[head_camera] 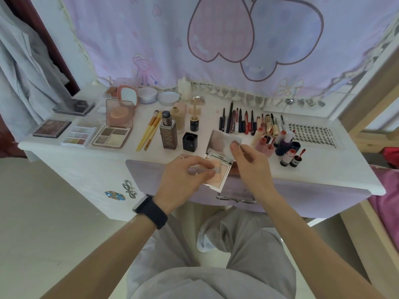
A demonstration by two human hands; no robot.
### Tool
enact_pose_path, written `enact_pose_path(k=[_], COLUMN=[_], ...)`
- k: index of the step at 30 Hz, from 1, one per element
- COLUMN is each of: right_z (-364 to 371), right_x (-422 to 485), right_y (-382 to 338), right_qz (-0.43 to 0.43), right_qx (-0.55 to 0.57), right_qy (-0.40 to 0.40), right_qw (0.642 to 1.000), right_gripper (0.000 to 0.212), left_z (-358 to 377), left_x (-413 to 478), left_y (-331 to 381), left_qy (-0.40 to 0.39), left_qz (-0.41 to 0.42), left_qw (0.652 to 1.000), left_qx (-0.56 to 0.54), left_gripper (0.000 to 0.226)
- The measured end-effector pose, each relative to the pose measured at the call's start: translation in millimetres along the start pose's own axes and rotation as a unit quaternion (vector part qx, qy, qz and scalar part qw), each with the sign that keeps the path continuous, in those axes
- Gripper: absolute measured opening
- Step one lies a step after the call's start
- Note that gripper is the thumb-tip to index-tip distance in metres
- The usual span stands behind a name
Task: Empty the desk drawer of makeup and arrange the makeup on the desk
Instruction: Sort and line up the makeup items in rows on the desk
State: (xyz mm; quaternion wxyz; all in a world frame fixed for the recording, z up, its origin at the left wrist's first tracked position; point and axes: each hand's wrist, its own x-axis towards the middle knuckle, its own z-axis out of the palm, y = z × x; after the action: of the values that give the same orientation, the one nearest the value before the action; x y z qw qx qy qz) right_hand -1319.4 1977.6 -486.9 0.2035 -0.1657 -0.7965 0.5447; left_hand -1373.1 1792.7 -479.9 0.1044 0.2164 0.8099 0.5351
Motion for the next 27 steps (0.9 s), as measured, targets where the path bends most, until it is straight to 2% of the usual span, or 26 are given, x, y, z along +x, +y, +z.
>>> enact_pose_path(k=[7, 11, 15, 19, 21, 23, 27], right_z=[1.0, 1.0, 2.7, 4.9, 6.2, 8.3, 16.1], right_x=[-2.4, -3.5, -3.1, -6.1, -9.9, -13.8, -25.2], right_y=[0.7, -1.3, -4.7, -15.0, -20.7, -23.4, -27.8], right_qz=[0.049, 0.054, 0.079, 0.091, 0.099, 0.097, 0.082], right_qx=[0.05, 0.059, 0.097, 0.168, 0.204, 0.214, 0.228], right_qy=[0.002, -0.003, 0.0, -0.024, -0.036, -0.042, -0.059], right_qw=[0.998, 0.997, 0.992, 0.981, 0.973, 0.971, 0.968], right_gripper=[0.045, 0.048, 0.036, 0.031, 0.031, 0.029, 0.025], left_z=[-3.8, -3.2, -2.4, -5.2, -7.3, -10.5, -18.8], left_x=[0.8, 0.4, -3.2, -7.5, -8.4, -10.0, -16.3], left_y=[4.4, 6.3, 12.5, 18.9, 21.7, 22.6, 18.6], left_qy=[-0.049, -0.059, -0.048, -0.046, -0.023, -0.005, -0.01], left_qz=[0.041, 0.035, 0.049, 0.057, 0.077, 0.087, 0.053], left_qw=[0.996, 0.995, 0.988, 0.97, 0.96, 0.956, 0.955], left_qx=[0.059, 0.079, 0.135, 0.233, 0.268, 0.28, 0.29], left_gripper=[0.021, 0.017, 0.015, 0.042, 0.04, 0.044, 0.071])
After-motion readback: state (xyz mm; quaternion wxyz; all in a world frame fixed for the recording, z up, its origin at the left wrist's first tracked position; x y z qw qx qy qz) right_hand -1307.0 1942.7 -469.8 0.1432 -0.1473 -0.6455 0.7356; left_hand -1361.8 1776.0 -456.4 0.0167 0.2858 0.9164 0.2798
